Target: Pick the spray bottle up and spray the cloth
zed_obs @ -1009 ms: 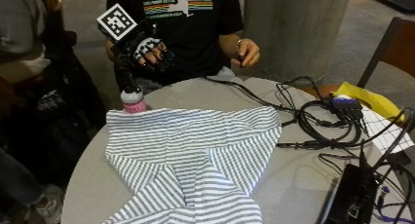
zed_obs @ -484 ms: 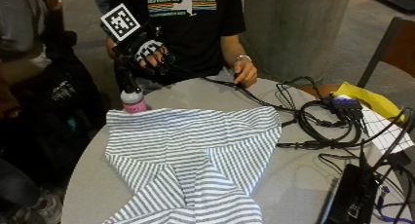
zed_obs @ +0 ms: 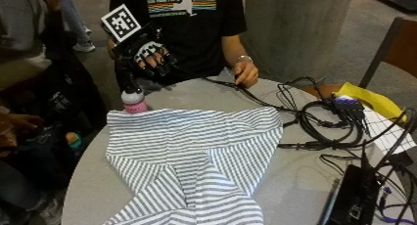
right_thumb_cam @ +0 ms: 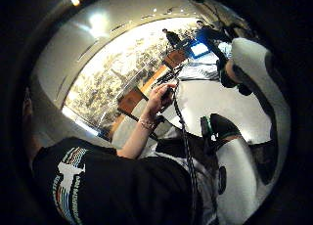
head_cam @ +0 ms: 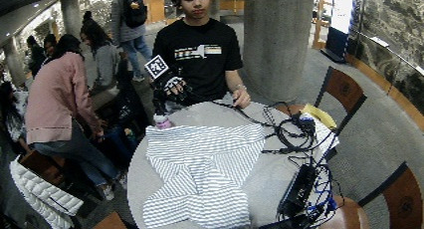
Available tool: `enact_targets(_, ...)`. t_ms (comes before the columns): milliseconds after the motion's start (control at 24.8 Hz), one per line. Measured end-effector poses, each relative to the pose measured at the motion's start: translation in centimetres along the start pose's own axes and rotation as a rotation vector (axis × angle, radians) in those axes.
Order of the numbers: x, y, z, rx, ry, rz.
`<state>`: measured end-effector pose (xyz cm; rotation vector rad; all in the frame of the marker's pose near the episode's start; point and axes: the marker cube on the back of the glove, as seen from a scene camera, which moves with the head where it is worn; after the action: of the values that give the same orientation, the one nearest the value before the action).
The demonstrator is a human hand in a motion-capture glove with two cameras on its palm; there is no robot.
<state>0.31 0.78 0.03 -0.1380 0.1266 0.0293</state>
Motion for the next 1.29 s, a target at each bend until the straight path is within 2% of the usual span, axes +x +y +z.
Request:
enact_targets(242, 1.4, 0.4, -0.2, 0.008, -0.037, 0.143)
enact_targets(444, 3.6, 0.4, -0.5, 0.132, -0.326, 0.23)
enact_targets(646, 5.4, 2.0, -1.1, 0.141, -0.584, 0.29)
enact_targets(807, 6.3, 1.0, -0.6, 0.334, -0.741, 0.494)
enact_targets(928, 7.0, 0.9, -0.3, 0.395, -0.84, 0.586)
enact_targets(1291, 8.4, 0.3, 1.0, 0.376, -0.8, 0.645)
